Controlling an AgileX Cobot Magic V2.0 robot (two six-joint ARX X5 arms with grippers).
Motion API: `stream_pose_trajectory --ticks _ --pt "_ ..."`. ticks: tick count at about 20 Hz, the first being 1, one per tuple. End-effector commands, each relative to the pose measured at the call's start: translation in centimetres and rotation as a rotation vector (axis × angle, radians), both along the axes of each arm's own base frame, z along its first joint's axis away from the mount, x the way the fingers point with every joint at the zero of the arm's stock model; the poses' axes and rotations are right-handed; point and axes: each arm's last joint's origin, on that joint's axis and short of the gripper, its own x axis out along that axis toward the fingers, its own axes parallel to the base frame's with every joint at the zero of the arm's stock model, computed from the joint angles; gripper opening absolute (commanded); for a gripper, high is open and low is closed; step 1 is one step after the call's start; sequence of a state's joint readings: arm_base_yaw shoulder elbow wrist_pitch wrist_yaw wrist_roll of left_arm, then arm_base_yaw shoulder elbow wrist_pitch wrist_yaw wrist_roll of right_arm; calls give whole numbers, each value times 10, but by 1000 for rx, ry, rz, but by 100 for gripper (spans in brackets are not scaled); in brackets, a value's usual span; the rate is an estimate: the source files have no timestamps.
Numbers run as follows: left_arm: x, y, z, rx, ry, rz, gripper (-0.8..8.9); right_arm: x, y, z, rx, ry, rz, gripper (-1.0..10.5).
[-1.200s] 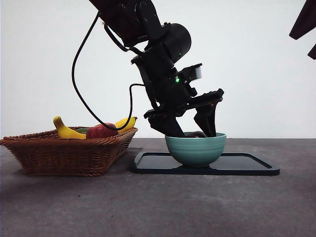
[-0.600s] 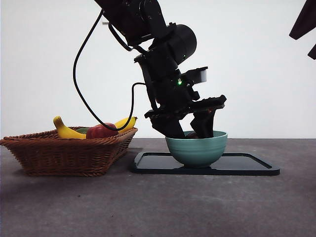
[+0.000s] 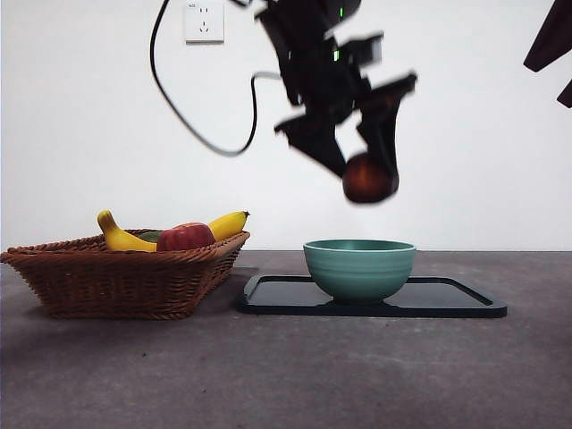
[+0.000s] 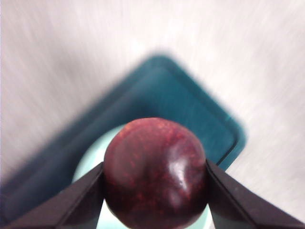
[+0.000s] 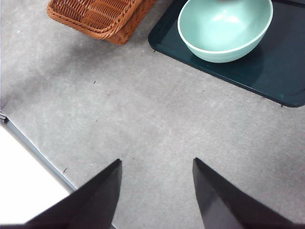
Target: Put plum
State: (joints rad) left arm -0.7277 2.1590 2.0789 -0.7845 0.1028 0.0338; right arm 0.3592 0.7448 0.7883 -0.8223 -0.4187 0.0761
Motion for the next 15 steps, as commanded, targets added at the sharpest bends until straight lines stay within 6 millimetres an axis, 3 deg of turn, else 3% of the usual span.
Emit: stream_pose_trajectory --ticks 1,8,15 --pt "2 1 26 -17 -32 -3 209 1 1 0 1 0 5 237" --pt "-8 71 101 -36 -68 99 208 1 1 0 1 -3 6 237" --pt "-51 165 172 -57 -121 245 208 1 1 0 -1 -7 9 237"
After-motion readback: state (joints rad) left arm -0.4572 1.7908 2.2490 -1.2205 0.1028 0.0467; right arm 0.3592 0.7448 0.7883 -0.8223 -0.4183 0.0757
